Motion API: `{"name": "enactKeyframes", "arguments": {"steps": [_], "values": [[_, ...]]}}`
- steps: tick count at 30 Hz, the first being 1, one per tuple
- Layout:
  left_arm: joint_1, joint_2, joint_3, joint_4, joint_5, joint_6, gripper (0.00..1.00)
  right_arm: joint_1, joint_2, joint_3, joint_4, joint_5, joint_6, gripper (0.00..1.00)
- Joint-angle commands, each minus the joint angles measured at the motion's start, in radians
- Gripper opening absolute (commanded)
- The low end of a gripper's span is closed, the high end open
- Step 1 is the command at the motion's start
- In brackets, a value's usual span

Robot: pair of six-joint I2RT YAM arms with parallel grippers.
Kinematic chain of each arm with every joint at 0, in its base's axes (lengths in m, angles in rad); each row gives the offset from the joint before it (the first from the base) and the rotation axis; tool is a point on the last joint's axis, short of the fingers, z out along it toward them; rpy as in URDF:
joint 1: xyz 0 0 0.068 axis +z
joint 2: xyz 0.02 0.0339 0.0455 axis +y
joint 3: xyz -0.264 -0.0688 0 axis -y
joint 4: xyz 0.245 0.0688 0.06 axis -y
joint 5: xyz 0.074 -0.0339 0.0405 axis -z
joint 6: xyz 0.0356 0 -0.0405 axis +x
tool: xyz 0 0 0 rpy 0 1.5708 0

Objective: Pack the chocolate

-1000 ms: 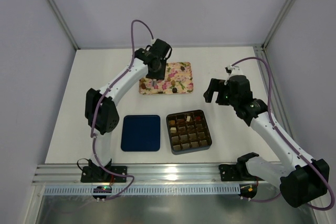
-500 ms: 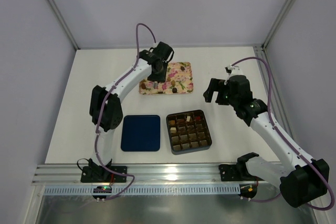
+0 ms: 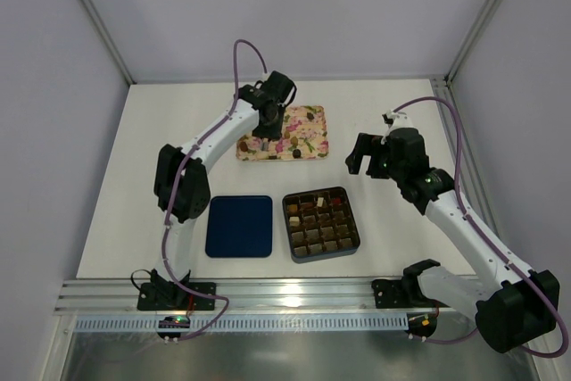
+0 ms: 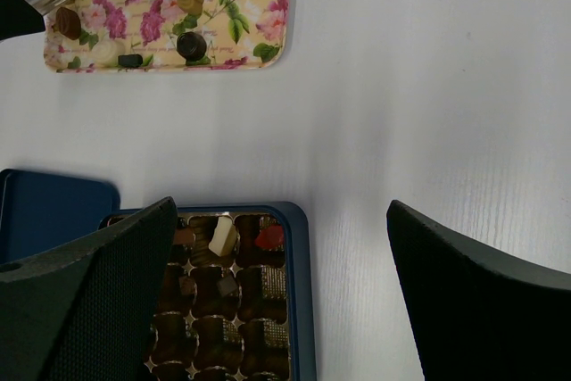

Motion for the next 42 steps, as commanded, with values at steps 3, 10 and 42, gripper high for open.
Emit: {"name": "enactKeyframes", "arguments": {"steps": [3, 10, 42], "values": [[0.006, -0.006, 0.043, 0.018, 0.002, 0.016, 0.28, -0.004, 0.003, 0.000, 0.042, -0.006, -0.014, 1.00], [0.006, -0.046, 0.040, 0.000, 0.006, 0.016, 0.27, -0.004, 0.005, 0.000, 0.039, -0.005, -0.014, 1.00], [-0.057, -0.425, -0.254, -0.014, 0.153, -0.010, 0.26, -0.008, 0.013, 0.019, 0.026, 0.037, 0.016, 1.00]]}}
